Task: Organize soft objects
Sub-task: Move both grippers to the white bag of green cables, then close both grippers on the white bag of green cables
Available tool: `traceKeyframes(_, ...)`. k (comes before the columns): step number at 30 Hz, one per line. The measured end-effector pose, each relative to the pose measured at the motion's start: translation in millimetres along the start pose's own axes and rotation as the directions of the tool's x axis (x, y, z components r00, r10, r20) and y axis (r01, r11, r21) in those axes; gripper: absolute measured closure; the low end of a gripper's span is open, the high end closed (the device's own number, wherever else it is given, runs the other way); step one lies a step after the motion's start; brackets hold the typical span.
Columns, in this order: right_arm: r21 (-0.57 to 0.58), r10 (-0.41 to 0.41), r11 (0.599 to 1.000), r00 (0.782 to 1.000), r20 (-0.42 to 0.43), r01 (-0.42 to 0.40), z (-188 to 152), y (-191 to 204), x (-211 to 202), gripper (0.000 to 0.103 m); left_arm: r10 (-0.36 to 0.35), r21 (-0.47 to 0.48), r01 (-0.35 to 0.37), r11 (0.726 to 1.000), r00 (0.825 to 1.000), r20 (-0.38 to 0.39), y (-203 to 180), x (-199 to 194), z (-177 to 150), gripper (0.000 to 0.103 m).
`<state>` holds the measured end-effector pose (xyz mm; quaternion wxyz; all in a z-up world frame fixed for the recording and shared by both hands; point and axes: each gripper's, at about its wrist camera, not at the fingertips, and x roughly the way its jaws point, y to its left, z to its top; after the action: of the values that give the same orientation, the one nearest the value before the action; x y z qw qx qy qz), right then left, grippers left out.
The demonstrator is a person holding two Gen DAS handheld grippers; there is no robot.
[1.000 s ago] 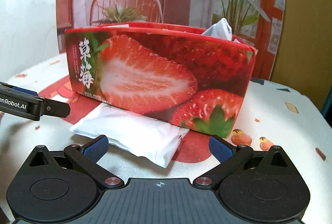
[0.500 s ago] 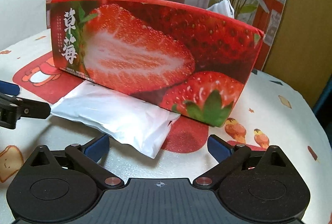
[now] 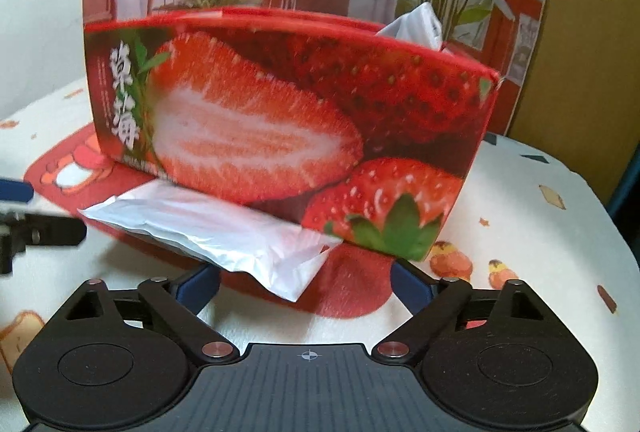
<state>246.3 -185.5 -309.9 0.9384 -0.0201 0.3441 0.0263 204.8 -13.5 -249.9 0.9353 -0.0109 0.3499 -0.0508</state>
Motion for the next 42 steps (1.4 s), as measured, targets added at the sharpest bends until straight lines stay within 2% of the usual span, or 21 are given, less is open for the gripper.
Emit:
traceKeyframes(3,-0.005,0.013,1.000,1.000,0.011,-0.013,-0.1,-2.3,0.1,0.016,-0.033,0.026,0.033,0.999,0.999,0.020,-2.1,1.8,5.7,0.000)
traceKeyframes(6,-0.016,0.026,1.000,0.999,0.021,-0.025,0.5,-3.4,0.8,0.017,-0.068,0.096,0.064,0.993,0.997,0.036,-8.6,4.3,11.5,0.000)
traceKeyframes(10,-0.024,0.061,0.998,0.997,0.049,-0.060,2.4,-4.1,-0.7,0.025,-0.112,0.158,0.105,0.982,0.993,0.032,-16.4,11.2,16.3,0.003)
traceKeyframes(12,-0.030,0.077,0.997,0.995,0.060,-0.075,4.5,-4.3,-0.3,0.032,-0.131,0.178,0.125,0.976,0.991,0.024,-19.5,16.4,18.6,0.009)
traceKeyframes(14,-0.032,0.094,0.995,0.994,0.058,-0.092,6.8,-4.1,2.0,0.046,-0.141,0.186,0.137,0.973,0.990,0.007,-20.9,21.4,21.5,0.014)
traceKeyframes(15,-0.033,0.100,0.995,0.993,0.058,-0.099,7.2,-3.6,2.9,0.048,-0.147,0.190,0.144,0.971,0.989,0.003,-21.3,24.3,23.1,0.016)
traceKeyframes(24,-0.033,0.121,0.992,0.989,0.087,-0.118,8.2,-6.2,10.0,0.048,-0.202,0.217,0.197,0.956,0.979,0.003,-27.3,44.6,26.8,0.024)
traceKeyframes(28,-0.030,0.135,0.991,0.986,0.094,-0.133,7.3,-6.8,13.6,0.049,-0.241,0.259,0.232,0.938,0.971,0.002,-40.4,48.3,25.1,0.034)
traceKeyframes(33,-0.033,0.144,0.989,0.986,0.083,-0.142,6.7,-5.2,12.4,0.061,-0.267,0.245,0.261,0.934,0.964,-0.007,-42.3,47.0,22.9,0.046)
traceKeyframes(42,0.004,0.171,0.985,0.978,0.117,-0.173,9.9,-7.5,-10.4,0.074,-0.306,0.215,0.292,0.932,0.952,0.034,-39.5,22.2,25.3,0.050)
